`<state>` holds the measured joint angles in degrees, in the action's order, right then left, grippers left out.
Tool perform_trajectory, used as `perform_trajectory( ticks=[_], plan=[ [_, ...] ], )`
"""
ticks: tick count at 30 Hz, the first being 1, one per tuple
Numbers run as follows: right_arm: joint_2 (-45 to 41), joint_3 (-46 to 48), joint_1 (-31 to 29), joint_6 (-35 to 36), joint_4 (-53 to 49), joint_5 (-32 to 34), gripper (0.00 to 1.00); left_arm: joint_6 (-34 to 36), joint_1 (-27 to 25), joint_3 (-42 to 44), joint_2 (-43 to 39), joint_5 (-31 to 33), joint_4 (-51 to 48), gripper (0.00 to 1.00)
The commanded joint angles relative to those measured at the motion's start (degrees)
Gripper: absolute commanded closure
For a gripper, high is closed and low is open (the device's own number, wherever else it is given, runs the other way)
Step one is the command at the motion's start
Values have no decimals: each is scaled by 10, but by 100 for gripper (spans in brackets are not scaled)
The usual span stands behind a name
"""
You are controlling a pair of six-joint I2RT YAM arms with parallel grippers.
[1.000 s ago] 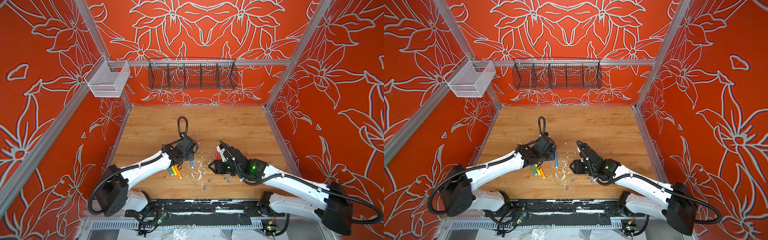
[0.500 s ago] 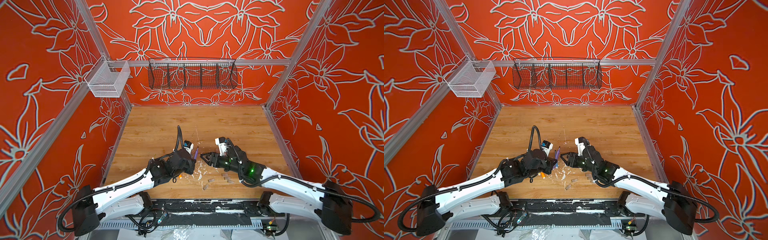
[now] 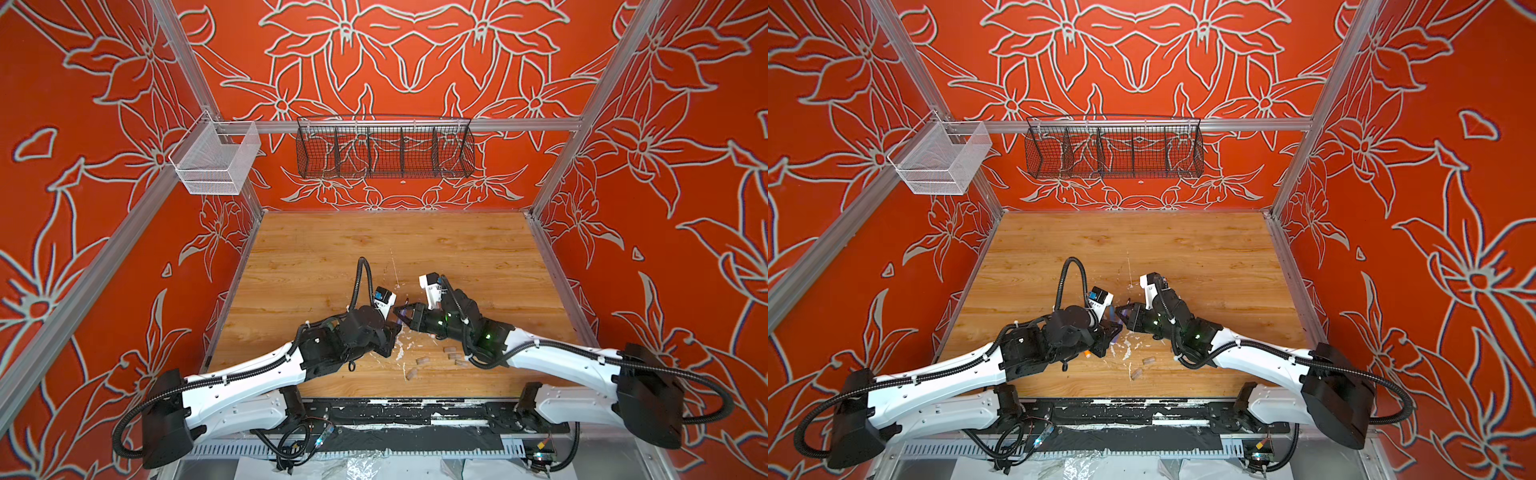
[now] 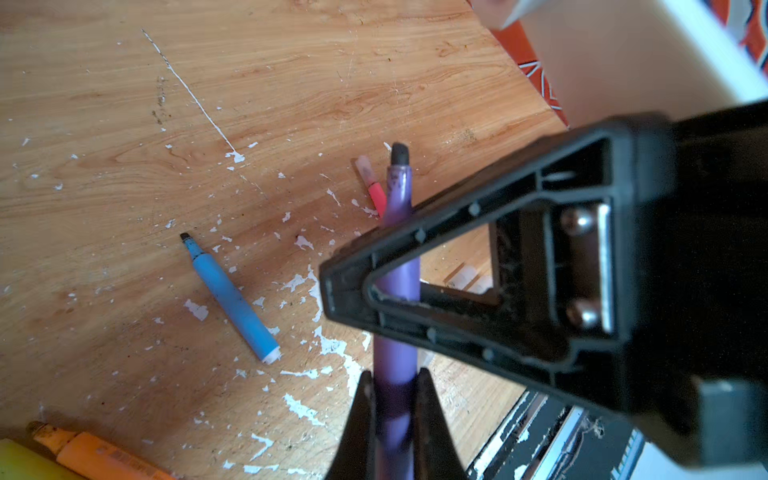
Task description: Insert the pens into the pen caps
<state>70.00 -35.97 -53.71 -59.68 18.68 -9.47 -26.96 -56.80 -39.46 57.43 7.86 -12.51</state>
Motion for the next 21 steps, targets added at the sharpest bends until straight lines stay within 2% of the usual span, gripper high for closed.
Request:
perform_trajectory(
  ticks=[1,4,6,13,16,19,20,21],
  plan=[
    [-1,-21,-11,-17,20,-5,98,7,-4,5,-4,4,25,87],
    [-6,-18,-17,-23,22,1,100,12,-4,9,-2,5,35,73],
    [-9,-16,-22,-24,25,6,100,15,-4,11,1,8,42,68],
    [-10,-12,-42,-34,43,13,100,26,-4,9,22,16,71,67],
    [-13,-15,-46,-33,40,14,100,29,-4,9,33,18,84,71],
    [-16,-15,-50,-33,38,17,100,29,-4,8,40,26,90,95],
    [-18,-14,-50,-30,35,19,97,27,-4,7,43,33,88,100],
    [-21,-12,-50,-29,28,22,90,24,-4,7,44,40,86,100]
  ],
)
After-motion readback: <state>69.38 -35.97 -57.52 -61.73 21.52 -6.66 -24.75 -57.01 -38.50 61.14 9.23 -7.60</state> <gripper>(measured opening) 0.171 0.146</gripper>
